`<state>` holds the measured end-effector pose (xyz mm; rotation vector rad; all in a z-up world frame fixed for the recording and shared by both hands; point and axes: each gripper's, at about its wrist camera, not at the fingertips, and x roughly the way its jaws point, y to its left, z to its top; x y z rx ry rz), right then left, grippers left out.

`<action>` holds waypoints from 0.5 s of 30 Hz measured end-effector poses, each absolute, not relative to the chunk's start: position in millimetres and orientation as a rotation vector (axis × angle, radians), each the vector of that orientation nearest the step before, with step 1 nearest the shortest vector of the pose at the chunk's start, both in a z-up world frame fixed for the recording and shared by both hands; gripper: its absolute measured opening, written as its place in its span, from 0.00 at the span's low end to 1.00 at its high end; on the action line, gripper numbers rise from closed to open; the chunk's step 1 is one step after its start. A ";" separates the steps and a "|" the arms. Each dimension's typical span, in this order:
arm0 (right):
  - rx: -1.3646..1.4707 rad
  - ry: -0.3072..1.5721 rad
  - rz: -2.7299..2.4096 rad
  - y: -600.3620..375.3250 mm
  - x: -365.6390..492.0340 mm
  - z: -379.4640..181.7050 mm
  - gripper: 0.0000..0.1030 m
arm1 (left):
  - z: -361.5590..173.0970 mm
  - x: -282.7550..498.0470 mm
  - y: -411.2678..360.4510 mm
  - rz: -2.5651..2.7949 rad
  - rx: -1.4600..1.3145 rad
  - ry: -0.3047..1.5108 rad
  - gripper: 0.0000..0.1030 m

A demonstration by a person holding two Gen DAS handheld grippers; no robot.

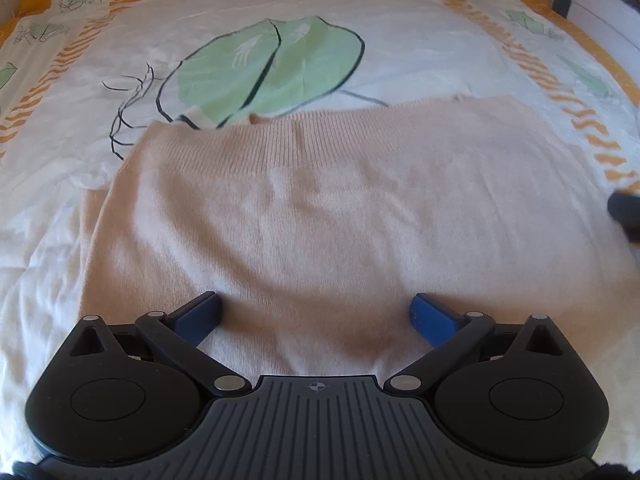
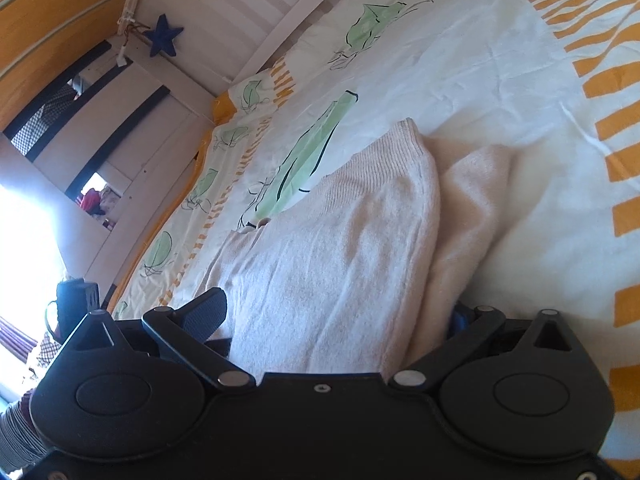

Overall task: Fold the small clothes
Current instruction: 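Close the right gripper on the folded sweater's edge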

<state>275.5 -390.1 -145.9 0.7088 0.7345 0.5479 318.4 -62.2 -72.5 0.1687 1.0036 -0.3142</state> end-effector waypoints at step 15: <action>0.848 0.782 0.488 -412.9 282.3 -164.2 0.38 | -84.2 390.3 -112.5 -0.172 0.118 1.005 1.00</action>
